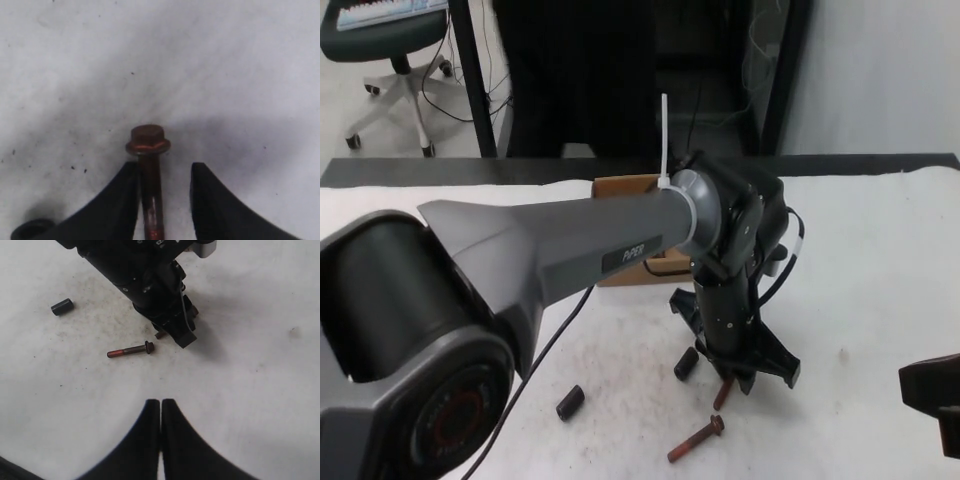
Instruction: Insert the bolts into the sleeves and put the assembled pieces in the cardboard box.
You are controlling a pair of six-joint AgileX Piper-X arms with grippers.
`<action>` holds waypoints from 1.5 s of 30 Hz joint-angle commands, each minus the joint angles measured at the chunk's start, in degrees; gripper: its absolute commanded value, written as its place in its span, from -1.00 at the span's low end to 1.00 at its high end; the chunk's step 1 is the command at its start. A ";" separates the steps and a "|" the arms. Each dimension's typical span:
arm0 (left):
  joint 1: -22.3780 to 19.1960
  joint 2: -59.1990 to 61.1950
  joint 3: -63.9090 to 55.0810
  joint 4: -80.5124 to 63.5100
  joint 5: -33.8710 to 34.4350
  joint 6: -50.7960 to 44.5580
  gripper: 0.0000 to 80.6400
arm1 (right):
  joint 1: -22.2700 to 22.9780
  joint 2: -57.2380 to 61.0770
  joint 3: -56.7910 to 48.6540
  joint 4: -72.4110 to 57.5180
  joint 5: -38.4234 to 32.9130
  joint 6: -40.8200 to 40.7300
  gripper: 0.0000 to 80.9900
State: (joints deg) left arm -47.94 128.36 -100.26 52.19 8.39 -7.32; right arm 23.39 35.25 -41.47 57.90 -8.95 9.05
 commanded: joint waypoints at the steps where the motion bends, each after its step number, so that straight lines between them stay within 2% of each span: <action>1: -0.11 0.76 -0.28 -1.70 -2.18 0.41 -0.18 | -0.07 -0.31 -0.08 -0.26 0.19 0.03 -0.98; 3: -0.11 0.76 -0.28 -1.28 -2.18 0.92 -0.20 | -0.07 -0.31 -0.08 -0.26 0.19 0.03 -0.98; 5: -0.11 0.76 -0.28 -0.76 -2.18 1.18 -0.35 | -0.07 -0.31 -0.08 -0.26 0.19 0.03 -0.98; 9: -0.11 0.76 -0.28 0.84 -2.23 6.15 -0.99 | -0.07 -0.31 -0.08 -0.26 0.08 0.01 -0.98; 12: -0.01 0.76 -0.28 2.15 -2.93 9.63 -1.00 | -0.07 -0.31 -0.08 -0.26 0.08 -0.09 -0.98; 17: -0.01 -0.84 -0.43 2.03 -4.53 9.92 -1.00 | -0.07 -0.31 -0.08 -0.26 0.08 -0.09 -0.98; 24: 0.76 -10.97 -0.16 -3.09 -4.44 11.25 -1.00 | -0.07 -0.31 -1.25 -0.80 0.47 -0.28 -0.98; 30: 2.58 -23.92 3.34 -6.28 -4.44 10.53 -1.00 | -0.07 -0.31 -5.85 -0.79 -1.53 -10.09 -0.98; 36: 5.73 -42.54 17.27 -10.64 -6.62 8.74 -1.00 | -0.07 0.70 -6.47 -2.37 -1.41 -10.80 -0.98; 45: 16.12 -76.93 49.31 -18.06 -8.39 8.18 -1.00 | 0.05 10.36 -6.47 -13.66 -14.98 -10.95 -0.98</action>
State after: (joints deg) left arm -32.62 54.12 -53.18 35.83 0.00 1.30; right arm 23.39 44.28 -47.59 46.24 -21.75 -1.50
